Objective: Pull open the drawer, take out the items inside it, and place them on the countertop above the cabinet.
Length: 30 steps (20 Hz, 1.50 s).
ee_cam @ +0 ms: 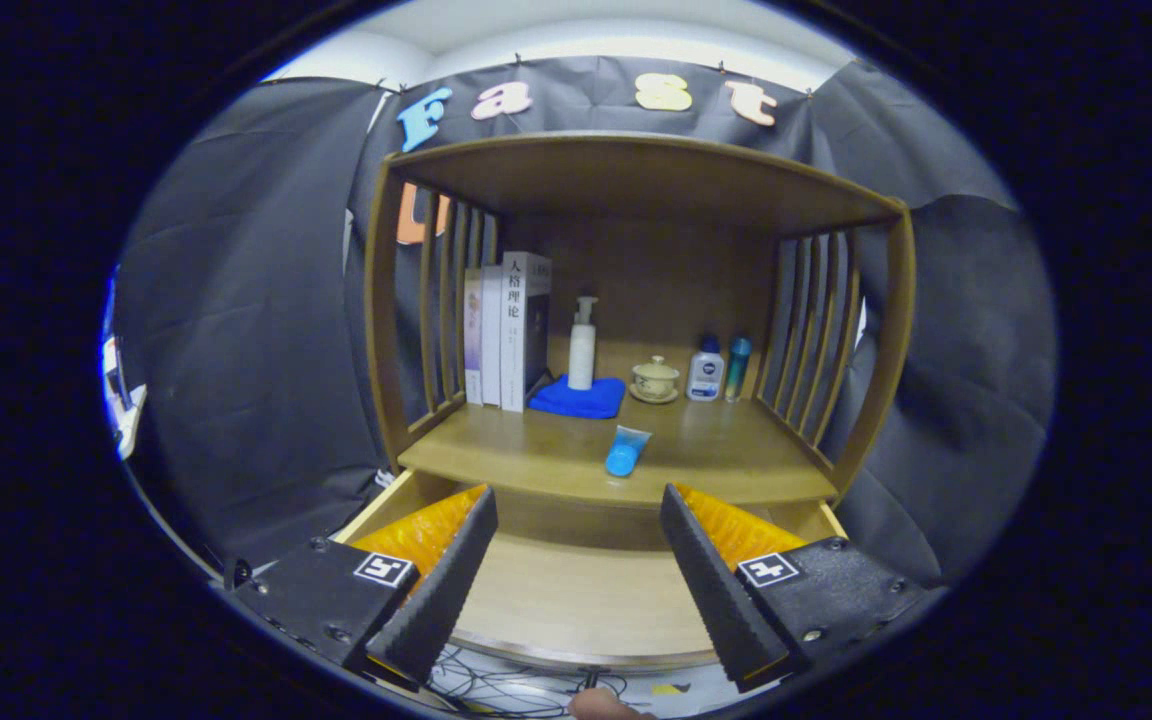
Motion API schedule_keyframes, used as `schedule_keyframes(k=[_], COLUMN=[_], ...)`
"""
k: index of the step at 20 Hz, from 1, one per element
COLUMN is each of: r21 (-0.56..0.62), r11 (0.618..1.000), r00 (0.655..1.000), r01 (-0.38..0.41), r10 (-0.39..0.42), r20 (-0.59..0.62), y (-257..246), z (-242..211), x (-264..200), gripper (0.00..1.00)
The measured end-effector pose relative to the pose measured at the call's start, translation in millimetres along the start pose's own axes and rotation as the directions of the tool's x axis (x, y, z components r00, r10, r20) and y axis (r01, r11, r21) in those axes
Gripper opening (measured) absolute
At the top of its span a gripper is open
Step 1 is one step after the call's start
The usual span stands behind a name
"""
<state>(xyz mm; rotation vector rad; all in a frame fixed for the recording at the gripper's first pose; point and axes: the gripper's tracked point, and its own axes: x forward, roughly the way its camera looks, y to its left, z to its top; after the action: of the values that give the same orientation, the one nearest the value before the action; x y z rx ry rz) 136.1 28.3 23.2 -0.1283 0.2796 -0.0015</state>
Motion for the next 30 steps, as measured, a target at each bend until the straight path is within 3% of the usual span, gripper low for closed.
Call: schedule_keyframes(k=[5, 14, 19, 24, 30], r21=[0.001, 0.034, 0.032, 0.004, 0.109], r11=[0.998, 0.999, 0.999, 0.999, 0.990], r00=[0.993, 0.993, 0.972, 0.985, 0.993], r01=[-0.068, -0.011, 0.018, 0.042, 0.092], r10=[0.068, 0.006, -0.025, -0.042, -0.099], r20=[0.094, 0.121, 0.235, 0.169, 0.063], y=[13, 0, -6, -12, -31], z=[-41, -120, -131, -171, -192], x=[-18, -23, -42, -46, -15], gripper=[1.00, 1.00, 1.00, 1.00, 1.00])
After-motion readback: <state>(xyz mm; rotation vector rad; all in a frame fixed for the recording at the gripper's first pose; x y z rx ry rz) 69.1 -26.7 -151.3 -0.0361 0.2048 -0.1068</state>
